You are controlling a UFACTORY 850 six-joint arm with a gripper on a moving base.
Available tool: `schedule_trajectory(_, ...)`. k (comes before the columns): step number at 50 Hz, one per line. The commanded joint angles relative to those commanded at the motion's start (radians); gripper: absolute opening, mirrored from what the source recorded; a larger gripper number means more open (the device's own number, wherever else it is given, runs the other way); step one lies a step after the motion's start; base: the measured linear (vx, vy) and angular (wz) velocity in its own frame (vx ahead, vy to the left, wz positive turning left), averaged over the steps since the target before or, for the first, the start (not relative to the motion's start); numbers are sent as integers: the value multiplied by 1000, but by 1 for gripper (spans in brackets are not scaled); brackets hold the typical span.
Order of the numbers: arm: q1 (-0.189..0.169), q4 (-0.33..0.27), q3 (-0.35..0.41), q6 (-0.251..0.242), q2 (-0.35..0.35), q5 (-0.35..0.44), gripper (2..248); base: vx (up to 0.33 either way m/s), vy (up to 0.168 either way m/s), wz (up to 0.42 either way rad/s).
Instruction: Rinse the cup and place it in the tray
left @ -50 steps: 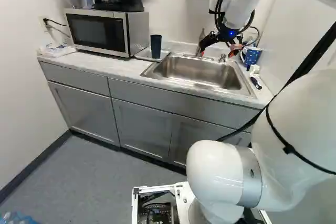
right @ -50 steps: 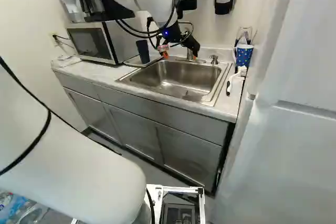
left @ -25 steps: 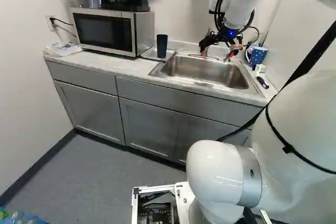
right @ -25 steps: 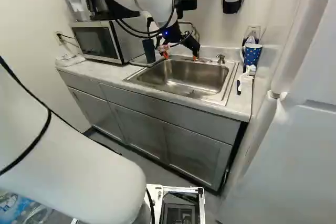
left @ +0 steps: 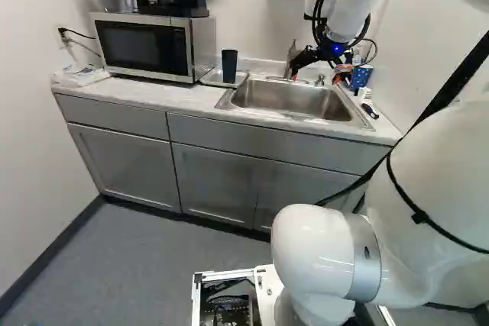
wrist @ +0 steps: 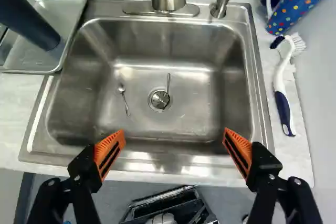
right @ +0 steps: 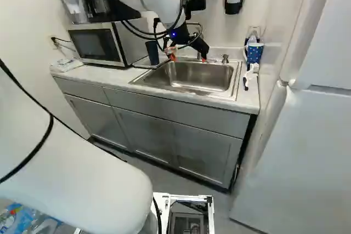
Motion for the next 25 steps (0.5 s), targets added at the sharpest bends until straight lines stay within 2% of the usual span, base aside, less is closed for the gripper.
schedule_trajectory(25,0,0,0,0,0,0,247,-102,84,-307)
